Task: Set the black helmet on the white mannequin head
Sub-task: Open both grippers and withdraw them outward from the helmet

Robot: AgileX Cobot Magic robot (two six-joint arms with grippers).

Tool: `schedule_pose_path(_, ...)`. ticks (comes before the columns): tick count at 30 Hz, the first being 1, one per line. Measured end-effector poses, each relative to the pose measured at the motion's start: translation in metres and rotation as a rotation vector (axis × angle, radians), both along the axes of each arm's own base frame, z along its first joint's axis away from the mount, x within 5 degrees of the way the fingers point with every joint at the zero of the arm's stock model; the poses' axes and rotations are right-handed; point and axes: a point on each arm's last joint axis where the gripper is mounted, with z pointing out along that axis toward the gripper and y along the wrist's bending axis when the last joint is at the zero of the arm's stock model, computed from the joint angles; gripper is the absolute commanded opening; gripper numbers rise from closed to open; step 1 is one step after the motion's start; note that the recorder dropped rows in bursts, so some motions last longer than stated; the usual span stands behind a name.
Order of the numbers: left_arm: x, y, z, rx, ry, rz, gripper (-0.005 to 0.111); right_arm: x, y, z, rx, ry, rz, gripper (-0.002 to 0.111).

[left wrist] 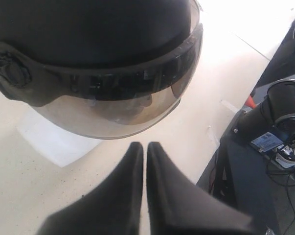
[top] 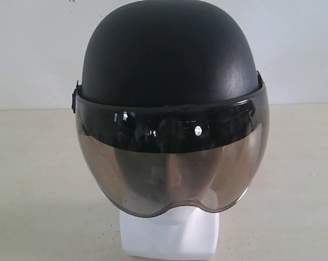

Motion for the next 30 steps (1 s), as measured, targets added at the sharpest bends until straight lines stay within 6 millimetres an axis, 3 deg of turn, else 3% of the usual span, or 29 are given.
schedule_pose_path(8,0.0,0.001,-0.001,0.017,-0.008,-0.001,0.004,0.0,0.0,0.0,0.0,0.0,0.0,0.0)
schedule_pose_path(14,0.0,0.008,-0.004,0.125,-0.053,0.016,0.004,0.0,0.0,0.0,0.0,0.0,0.0,0.0)
schedule_pose_path(17,-0.012,0.022,-0.004,0.264,-0.127,0.072,0.004,0.0,0.0,0.0,0.0,0.0,0.0,0.0)
schedule_pose_path(23,-0.071,0.07,0.007,0.417,-0.269,0.524,0.004,0.0,0.0,0.0,0.0,0.0,0.0,0.0)
schedule_pose_path(27,-0.127,0.099,0.013,0.342,-0.41,0.84,0.004,0.0,0.0,0.0,0.0,0.0,0.0,0.0)
schedule_pose_path(30,-0.165,0.109,0.009,0.211,-0.494,0.966,0.004,0.0,0.0,0.0,0.0,0.0,0.0,0.0)
